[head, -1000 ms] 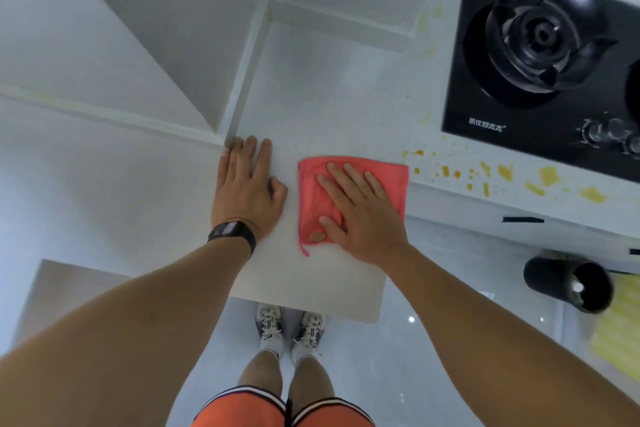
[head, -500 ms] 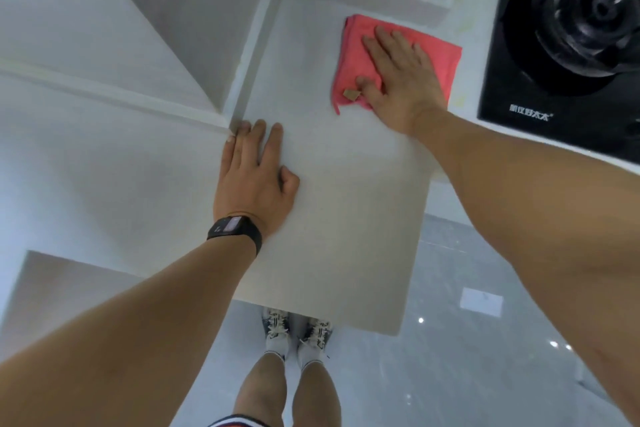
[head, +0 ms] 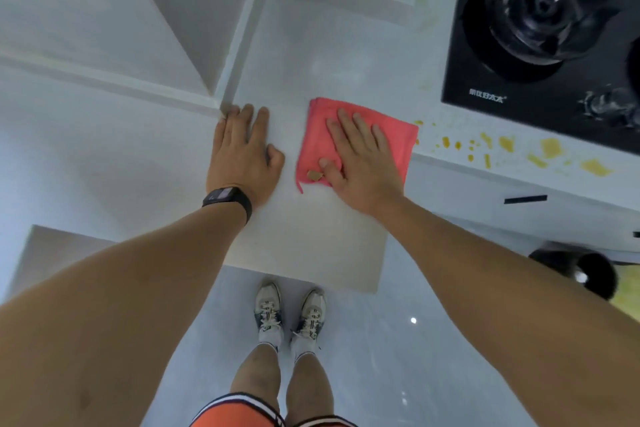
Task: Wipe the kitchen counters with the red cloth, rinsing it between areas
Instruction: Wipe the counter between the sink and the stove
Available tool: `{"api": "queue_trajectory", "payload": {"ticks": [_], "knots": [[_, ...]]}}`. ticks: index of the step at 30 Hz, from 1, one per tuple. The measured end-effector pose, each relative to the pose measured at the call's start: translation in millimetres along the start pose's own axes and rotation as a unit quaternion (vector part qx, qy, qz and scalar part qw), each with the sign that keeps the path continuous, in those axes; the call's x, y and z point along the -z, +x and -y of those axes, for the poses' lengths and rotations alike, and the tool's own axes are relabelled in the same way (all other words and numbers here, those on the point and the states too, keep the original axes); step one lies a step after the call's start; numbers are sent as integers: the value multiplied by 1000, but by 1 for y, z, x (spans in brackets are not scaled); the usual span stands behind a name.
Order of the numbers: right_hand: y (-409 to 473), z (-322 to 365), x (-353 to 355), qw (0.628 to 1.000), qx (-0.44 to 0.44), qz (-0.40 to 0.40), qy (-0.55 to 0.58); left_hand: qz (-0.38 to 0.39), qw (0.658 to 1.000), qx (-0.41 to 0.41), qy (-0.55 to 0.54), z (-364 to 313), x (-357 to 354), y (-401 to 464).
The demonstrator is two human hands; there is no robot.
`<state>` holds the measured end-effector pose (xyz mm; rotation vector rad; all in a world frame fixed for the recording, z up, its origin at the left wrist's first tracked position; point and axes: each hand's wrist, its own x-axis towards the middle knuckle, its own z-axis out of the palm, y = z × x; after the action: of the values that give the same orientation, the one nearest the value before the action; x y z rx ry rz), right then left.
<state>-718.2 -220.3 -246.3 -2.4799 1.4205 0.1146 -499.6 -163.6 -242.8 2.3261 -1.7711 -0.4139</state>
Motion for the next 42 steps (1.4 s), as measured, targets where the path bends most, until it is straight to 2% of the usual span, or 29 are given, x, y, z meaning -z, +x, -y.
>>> {"api": "queue_trajectory", "payload": {"ticks": [4, 8, 14, 17, 21, 26, 31, 34, 39, 42], "knots": [[-42, 1, -10, 999, 51, 7, -9, 5, 1000, -3, 7, -1, 0, -1], [-28, -29, -2, 994, 103, 11, -30, -2, 1000, -3, 4, 0, 0, -1], [52, -74, 28, 998, 4, 51, -27, -4, 1000, 3, 10, 1, -1, 2], [91, -94, 45, 998, -29, 36, -30, -4, 1000, 1, 14, 2, -6, 3], [130, -114, 65, 999, -32, 15, -21, -13, 1000, 0, 13, 4, -9, 6], [137, -117, 66, 999, -25, 12, -24, -12, 1000, 0, 10, 4, -9, 5], [127, -105, 55, 998, -62, 5, -19, -9, 1000, 7, 6, 2, -6, 5], [98, -73, 37, 996, -92, 10, -20, -6, 1000, 2, 10, 2, -6, 3], [38, -1, 4, 999, -41, 6, 10, -6, 1000, 1, -3, 1, -2, 0], [0, 27, -15, 998, -47, -6, 30, -5, 1000, -1, -2, -1, -2, 0]]}}
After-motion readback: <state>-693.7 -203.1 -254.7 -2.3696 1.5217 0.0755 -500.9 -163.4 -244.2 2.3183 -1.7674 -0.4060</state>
